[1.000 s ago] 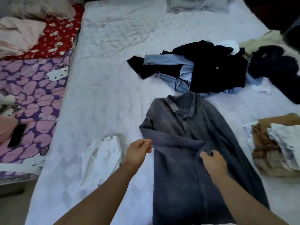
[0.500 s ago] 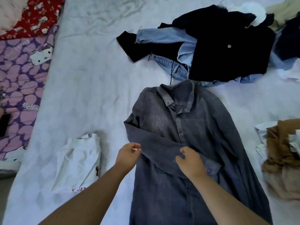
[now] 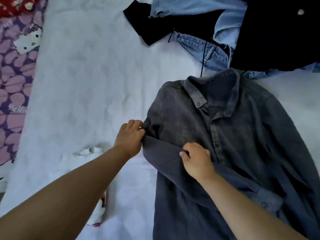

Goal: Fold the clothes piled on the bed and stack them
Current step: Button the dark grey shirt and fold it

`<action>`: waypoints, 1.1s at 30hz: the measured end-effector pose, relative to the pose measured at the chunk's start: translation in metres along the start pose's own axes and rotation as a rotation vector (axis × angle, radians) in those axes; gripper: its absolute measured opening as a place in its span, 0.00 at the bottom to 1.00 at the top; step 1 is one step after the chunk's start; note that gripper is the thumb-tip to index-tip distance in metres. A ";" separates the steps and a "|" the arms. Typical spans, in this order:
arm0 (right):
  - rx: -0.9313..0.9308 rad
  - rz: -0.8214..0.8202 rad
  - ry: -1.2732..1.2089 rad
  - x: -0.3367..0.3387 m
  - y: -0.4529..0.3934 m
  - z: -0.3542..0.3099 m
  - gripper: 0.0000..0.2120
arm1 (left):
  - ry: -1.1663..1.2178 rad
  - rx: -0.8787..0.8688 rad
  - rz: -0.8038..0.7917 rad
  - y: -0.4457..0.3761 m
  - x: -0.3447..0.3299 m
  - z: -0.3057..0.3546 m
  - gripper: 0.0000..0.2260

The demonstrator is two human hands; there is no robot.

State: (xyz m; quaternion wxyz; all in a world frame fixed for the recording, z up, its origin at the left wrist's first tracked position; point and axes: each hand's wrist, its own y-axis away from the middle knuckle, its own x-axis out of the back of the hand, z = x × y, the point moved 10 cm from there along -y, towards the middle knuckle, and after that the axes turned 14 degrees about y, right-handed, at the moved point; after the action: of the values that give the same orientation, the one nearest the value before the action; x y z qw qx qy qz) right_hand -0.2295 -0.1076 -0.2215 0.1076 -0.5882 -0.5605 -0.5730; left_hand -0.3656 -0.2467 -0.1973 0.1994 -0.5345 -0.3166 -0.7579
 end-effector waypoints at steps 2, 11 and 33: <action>-0.117 0.209 -0.110 0.022 -0.001 0.020 0.07 | 0.005 -0.166 0.013 -0.009 0.007 0.001 0.13; -0.563 0.390 -0.159 0.046 0.016 0.112 0.11 | 0.556 -0.333 -0.147 -0.087 0.038 0.044 0.07; -0.241 0.580 0.131 0.060 0.005 0.057 0.09 | 0.120 -0.256 0.418 -0.086 0.036 -0.007 0.11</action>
State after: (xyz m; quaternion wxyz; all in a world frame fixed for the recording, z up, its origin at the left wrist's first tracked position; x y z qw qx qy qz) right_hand -0.2105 -0.0333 -0.1894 0.2321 -0.6937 -0.2893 -0.6174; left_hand -0.4382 -0.1888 -0.1879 0.3008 -0.5635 -0.0881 -0.7644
